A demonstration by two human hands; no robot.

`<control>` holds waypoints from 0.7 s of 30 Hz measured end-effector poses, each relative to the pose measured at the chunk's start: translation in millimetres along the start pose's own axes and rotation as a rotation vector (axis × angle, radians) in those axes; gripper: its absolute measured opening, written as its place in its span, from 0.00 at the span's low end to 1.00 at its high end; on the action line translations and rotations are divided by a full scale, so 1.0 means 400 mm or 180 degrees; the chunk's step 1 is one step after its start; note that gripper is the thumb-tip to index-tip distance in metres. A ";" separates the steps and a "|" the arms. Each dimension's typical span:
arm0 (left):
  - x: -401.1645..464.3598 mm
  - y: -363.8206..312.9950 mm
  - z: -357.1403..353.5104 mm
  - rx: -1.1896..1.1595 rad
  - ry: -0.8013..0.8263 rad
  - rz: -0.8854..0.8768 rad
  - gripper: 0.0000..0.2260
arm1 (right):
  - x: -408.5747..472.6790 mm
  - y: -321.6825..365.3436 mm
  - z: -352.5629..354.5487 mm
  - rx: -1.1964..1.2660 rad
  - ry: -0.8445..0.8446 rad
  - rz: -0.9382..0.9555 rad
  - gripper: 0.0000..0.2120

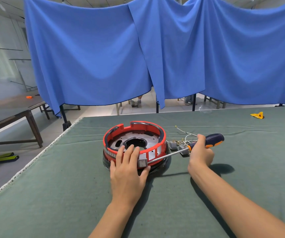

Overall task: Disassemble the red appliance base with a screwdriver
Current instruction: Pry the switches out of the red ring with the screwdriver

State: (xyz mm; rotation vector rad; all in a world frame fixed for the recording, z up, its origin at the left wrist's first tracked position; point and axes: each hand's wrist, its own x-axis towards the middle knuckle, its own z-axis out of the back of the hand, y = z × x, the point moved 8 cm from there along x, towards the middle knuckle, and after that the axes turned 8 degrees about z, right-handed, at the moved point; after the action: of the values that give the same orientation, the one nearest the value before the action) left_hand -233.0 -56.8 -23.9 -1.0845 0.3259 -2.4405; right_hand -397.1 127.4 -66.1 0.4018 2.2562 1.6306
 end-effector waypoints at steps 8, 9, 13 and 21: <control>-0.009 -0.024 0.015 -0.0085 -0.0396 -0.0455 0.19 | -0.017 0.059 0.007 0.0172 0.0176 0.0201 0.17; -0.011 -0.031 0.021 -0.0148 -0.0462 -0.0548 0.17 | -0.015 0.064 0.015 0.0208 0.0170 0.0215 0.17; -0.016 -0.039 0.057 -0.0782 -0.0586 -0.0532 0.17 | -0.009 0.072 0.025 0.0282 0.0462 0.0372 0.17; -0.021 -0.085 0.064 -0.1152 -0.0400 -0.0373 0.19 | -0.076 0.034 -0.066 -0.0140 0.2015 -0.0214 0.12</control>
State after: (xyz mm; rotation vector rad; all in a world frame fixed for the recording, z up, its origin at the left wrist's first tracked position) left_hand -219.3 -24.2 0.7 -1.4366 0.7010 -2.4581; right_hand -380.3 96.4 -42.5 -0.2428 2.6121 1.9677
